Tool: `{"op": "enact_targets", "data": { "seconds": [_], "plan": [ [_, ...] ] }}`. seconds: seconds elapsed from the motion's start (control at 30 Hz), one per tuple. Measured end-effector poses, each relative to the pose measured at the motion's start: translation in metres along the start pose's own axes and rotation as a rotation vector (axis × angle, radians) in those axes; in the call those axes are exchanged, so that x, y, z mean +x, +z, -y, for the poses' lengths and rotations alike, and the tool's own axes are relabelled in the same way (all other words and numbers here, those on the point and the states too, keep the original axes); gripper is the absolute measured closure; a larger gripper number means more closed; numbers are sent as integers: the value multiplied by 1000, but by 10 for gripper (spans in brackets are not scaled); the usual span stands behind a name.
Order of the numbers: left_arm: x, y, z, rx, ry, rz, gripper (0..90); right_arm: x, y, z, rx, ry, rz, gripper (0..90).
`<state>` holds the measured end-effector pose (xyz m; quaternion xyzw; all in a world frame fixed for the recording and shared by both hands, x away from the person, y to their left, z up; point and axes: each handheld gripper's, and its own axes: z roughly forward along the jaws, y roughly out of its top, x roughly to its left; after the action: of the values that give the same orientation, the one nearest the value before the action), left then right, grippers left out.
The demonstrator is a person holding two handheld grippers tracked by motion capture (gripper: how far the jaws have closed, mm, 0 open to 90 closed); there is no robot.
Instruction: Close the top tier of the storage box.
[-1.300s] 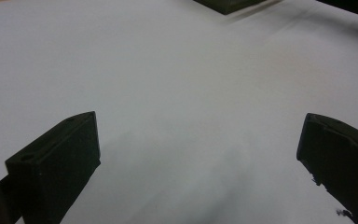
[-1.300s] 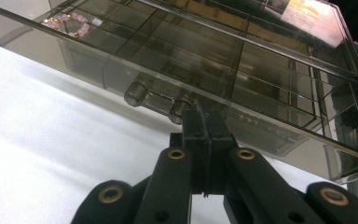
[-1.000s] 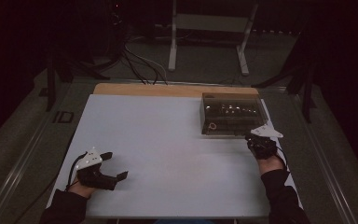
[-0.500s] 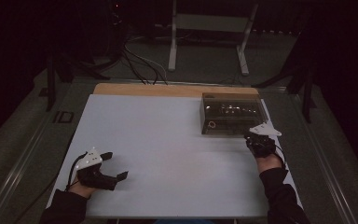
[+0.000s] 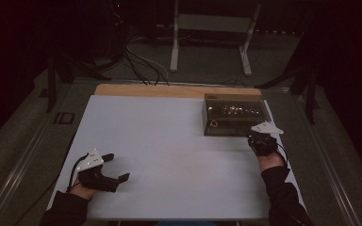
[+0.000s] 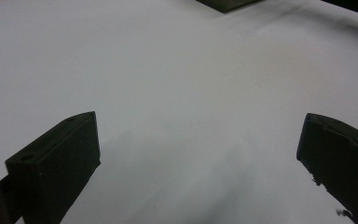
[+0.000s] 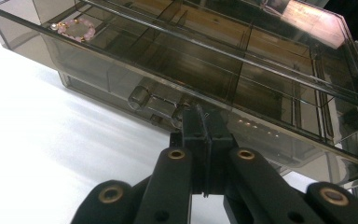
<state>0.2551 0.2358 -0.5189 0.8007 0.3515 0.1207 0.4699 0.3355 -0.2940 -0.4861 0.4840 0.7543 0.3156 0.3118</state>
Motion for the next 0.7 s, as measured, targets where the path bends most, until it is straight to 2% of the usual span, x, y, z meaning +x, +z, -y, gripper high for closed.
{"op": "enact_targets", "data": {
  "seconds": [0.7],
  "plan": [
    [0,0,0,1,3,-2,9,-3,8,-6,6,2,9,899]
  ]
}}
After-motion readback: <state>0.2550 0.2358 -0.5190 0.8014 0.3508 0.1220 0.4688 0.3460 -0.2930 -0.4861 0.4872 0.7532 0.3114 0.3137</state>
